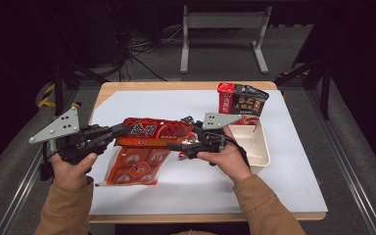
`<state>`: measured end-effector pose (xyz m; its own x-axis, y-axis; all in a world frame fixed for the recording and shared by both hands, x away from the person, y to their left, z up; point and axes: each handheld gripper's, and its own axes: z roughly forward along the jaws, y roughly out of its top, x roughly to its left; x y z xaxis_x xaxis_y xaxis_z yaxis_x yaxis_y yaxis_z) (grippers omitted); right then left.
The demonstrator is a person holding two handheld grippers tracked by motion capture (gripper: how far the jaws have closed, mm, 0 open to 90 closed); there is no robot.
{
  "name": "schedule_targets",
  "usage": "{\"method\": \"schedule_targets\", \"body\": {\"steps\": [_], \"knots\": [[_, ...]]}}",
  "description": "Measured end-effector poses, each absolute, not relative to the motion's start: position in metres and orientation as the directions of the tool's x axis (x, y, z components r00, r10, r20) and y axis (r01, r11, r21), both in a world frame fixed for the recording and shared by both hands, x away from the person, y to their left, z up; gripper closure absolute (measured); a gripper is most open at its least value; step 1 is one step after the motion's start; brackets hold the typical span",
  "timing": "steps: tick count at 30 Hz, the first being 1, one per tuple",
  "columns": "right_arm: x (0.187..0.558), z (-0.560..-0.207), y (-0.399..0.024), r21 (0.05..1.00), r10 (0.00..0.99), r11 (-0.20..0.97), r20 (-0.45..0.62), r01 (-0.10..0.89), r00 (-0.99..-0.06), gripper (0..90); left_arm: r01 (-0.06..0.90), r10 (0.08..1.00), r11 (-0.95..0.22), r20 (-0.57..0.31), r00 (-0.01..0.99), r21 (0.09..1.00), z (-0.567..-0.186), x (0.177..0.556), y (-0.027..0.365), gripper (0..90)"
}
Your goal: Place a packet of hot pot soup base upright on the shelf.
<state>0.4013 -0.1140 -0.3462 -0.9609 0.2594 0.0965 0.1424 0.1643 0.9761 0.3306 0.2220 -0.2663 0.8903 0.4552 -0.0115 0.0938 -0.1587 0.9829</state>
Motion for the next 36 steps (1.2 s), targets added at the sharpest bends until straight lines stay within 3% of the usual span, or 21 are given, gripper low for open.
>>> {"method": "schedule_targets", "body": {"steps": [6,14,21,36], "knots": [[0.404,-0.348,-0.109,0.973,0.240,0.164,0.119,0.161,-0.964,37.8,0.088,0.453,-0.162,-0.005,0.892,0.983,-0.266,0.331,0.222,90.0],[0.404,-0.346,-0.111,0.974,0.191,0.147,0.142,0.171,-0.971,65.7,0.094,0.456,-0.154,-0.014,0.890,0.984,-0.267,0.333,0.223,90.0],[0.397,-0.339,-0.111,0.983,0.147,0.155,0.079,0.102,-0.986,88.7,0.091,0.467,-0.146,-0.012,0.884,0.985,-0.267,0.334,0.225,90.0],[0.381,-0.303,-0.123,0.974,0.178,0.215,0.031,0.070,-0.984,89.8,0.115,0.453,-0.115,-0.051,0.890,0.987,-0.273,0.341,0.226,90.0]]}}
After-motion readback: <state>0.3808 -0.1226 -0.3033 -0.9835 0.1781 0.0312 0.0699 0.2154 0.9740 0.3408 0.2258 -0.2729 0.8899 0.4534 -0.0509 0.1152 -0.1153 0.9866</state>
